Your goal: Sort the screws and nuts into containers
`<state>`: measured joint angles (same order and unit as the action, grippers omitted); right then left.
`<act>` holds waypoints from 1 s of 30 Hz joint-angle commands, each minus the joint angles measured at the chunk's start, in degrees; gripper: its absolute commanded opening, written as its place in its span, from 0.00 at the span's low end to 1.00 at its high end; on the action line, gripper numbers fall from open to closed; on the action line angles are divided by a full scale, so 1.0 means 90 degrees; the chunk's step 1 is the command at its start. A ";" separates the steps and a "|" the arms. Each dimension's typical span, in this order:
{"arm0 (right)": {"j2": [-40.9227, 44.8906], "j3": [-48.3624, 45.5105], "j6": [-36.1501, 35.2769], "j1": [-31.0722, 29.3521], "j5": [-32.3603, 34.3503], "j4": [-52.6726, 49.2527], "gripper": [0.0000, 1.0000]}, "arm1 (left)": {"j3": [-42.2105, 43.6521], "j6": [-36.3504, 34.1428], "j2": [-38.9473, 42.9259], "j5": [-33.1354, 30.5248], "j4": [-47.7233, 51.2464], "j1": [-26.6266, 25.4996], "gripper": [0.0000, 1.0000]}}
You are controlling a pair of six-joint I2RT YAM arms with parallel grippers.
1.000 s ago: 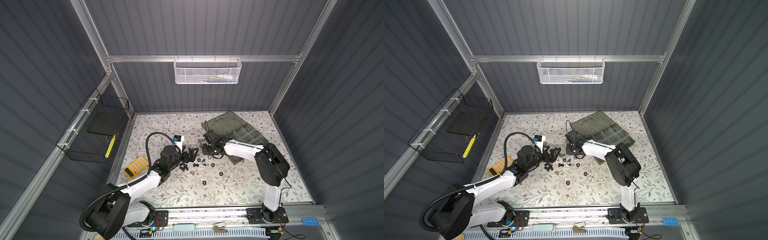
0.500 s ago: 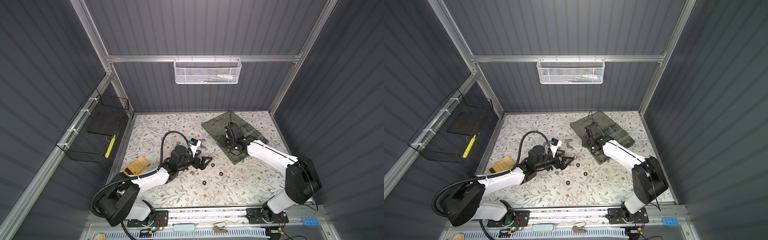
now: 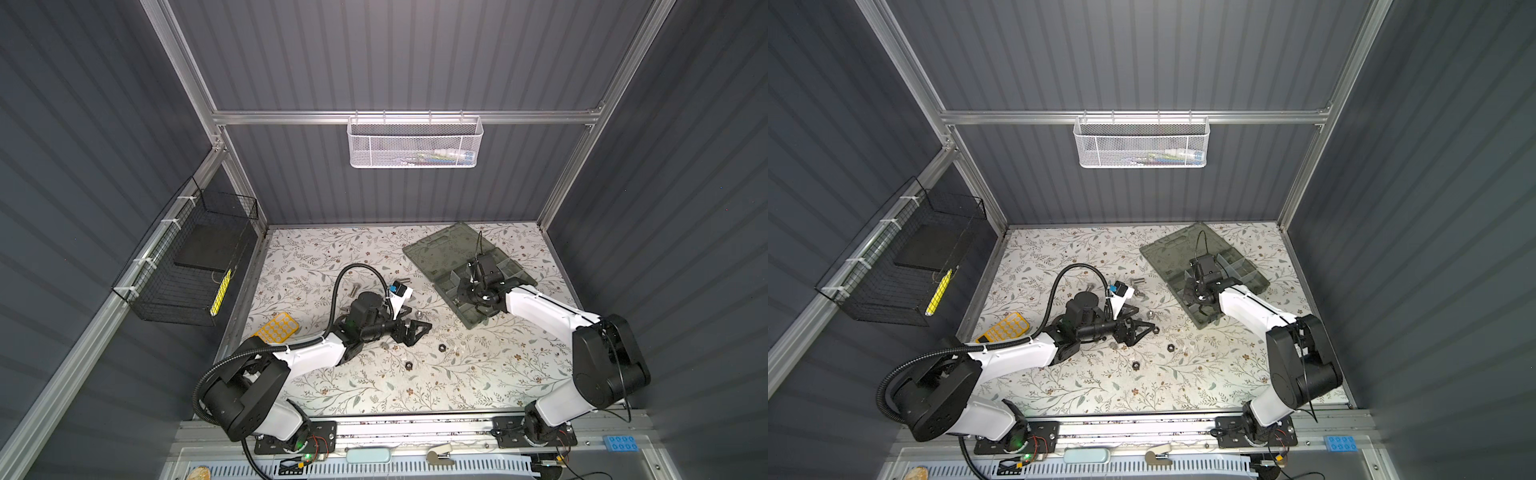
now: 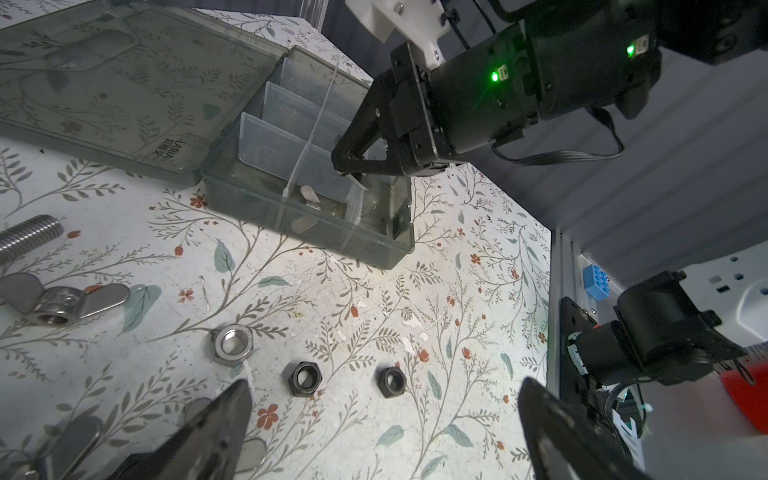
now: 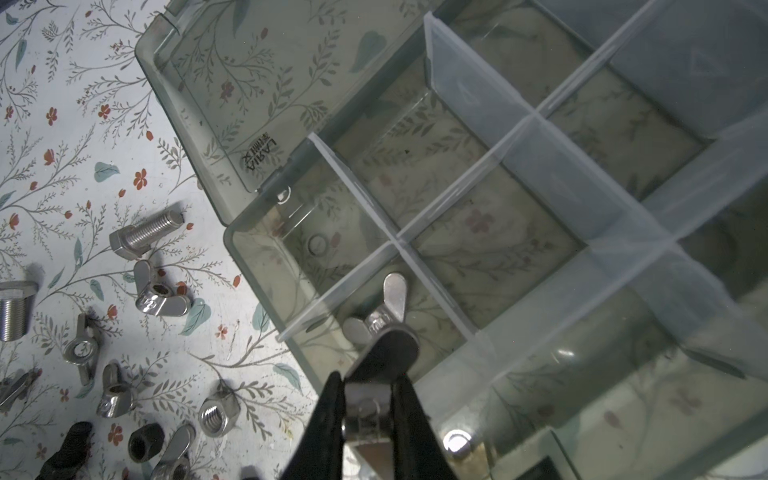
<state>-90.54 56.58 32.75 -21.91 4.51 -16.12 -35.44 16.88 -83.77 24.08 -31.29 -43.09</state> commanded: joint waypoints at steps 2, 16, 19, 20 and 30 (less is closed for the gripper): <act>-0.0317 0.0107 -0.0016 0.0014 -0.0152 0.0219 0.16 | -0.0173 -0.0182 -0.0058 0.0023 0.0018 -0.0016 1.00; -0.0747 0.0247 0.0095 0.0013 -0.0251 0.0346 0.29 | -0.0105 -0.0294 0.0121 -0.0321 0.0137 -0.0017 1.00; -0.0647 0.0247 0.0091 0.0010 -0.0267 0.0291 0.37 | -0.0086 -0.0286 0.0159 -0.0370 0.0146 -0.0016 1.00; -0.0602 0.0251 0.0089 0.0006 -0.0253 0.0252 0.38 | -0.0086 -0.0282 0.0170 -0.0387 0.0160 -0.0017 1.00; -0.0116 0.0655 -0.0469 -0.0523 0.0220 0.0057 0.52 | 0.0132 -0.0166 0.0609 -0.1541 0.0339 0.0024 1.00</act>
<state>-93.01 60.05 31.42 -24.80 4.36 -15.05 -35.20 15.59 -80.20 15.22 -29.54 -43.09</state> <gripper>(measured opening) 0.508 0.997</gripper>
